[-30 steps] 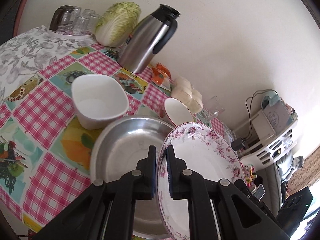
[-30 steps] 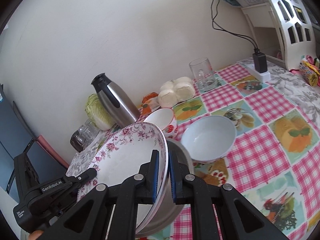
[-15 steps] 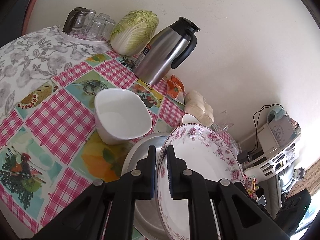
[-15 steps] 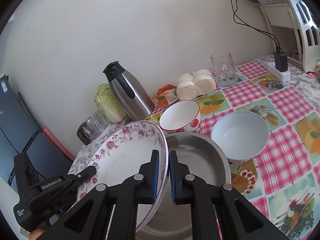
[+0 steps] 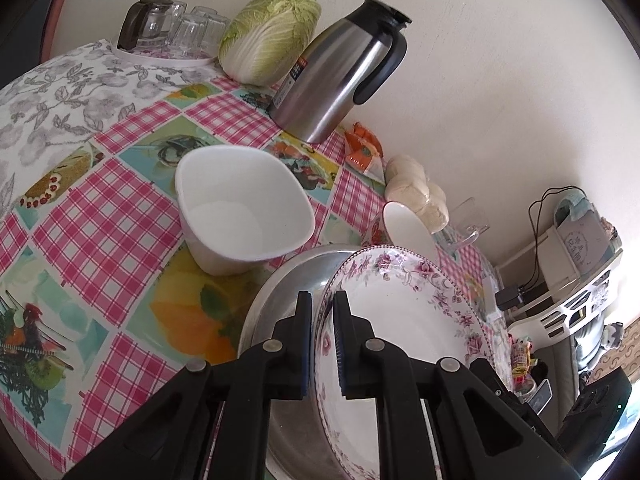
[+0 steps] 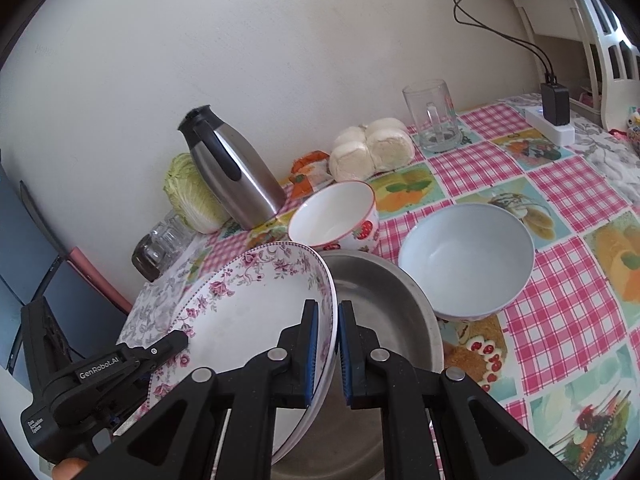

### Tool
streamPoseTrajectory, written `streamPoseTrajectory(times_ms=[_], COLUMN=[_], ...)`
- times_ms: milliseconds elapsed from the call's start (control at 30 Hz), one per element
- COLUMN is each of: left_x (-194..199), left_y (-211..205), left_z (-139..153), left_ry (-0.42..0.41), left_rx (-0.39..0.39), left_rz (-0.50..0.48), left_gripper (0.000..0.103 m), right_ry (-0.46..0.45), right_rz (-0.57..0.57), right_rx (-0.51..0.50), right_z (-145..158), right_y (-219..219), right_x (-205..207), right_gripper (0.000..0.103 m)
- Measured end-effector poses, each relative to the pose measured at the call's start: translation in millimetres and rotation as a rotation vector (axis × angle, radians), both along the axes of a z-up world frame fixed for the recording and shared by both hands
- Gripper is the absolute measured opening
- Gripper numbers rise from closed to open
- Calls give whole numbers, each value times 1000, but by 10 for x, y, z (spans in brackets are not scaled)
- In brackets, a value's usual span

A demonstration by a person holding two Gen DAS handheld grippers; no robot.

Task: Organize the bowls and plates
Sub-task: 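Carry the floral plate over the steel basin with both grippers, then lower the floral plate into the steel basin and open both grippers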

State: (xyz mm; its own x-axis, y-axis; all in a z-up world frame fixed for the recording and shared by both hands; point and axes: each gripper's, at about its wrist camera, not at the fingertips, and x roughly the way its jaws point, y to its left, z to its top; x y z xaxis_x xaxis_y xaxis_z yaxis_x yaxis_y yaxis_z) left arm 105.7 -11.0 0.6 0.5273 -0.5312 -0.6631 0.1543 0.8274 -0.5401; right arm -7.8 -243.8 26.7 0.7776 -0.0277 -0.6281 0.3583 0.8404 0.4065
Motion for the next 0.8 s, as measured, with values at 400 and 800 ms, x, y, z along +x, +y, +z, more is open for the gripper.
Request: streamPoseTrajectory(times_ms=[400, 800], left_x=[75, 95], left_y=[-110, -170], left_z=[-79, -179], left_ry=[3, 29], left_rx=[69, 121], left_rz=[0, -5], left_gripper=[10, 10], right_ry=[70, 104], right_rz=[-4, -9], right_rx=[25, 27], right_z=[-256, -348], right_y=[-77, -89], right_x=[94, 129], right_gripper=[11, 11])
